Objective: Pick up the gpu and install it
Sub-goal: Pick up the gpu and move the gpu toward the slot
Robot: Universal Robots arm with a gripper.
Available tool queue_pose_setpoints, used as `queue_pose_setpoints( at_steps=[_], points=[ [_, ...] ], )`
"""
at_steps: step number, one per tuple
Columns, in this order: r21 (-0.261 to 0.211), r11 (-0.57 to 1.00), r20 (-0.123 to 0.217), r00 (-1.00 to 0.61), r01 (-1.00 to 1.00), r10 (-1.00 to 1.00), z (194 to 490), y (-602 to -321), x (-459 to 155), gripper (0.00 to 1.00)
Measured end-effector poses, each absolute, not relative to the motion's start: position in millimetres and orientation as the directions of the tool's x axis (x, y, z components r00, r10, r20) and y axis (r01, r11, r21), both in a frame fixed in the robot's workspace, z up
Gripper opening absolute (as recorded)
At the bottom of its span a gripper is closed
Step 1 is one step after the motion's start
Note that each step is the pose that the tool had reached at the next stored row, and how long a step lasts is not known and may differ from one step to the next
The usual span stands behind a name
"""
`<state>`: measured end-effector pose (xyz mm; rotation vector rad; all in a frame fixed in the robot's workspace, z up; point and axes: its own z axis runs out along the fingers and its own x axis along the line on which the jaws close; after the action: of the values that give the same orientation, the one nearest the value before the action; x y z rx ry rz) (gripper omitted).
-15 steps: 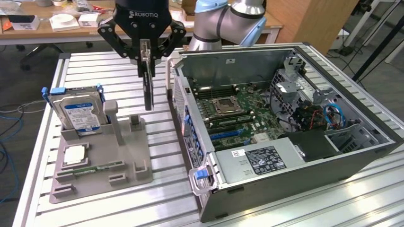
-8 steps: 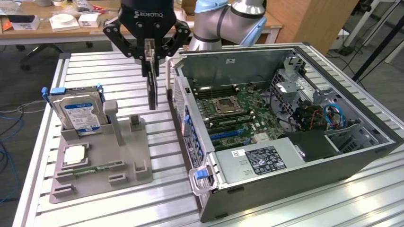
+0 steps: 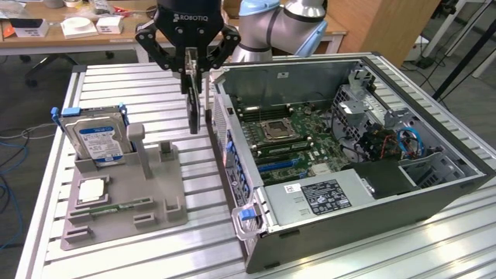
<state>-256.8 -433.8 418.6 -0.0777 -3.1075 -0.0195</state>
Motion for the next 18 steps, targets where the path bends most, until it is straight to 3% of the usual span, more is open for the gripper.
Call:
queue_pose_setpoints(
  at_steps=[18],
  points=[
    [0.012, 0.999, 0.033, -0.999, 0.043, 0.043, 418.6, -433.7, -237.6, 0.26]
  ],
)
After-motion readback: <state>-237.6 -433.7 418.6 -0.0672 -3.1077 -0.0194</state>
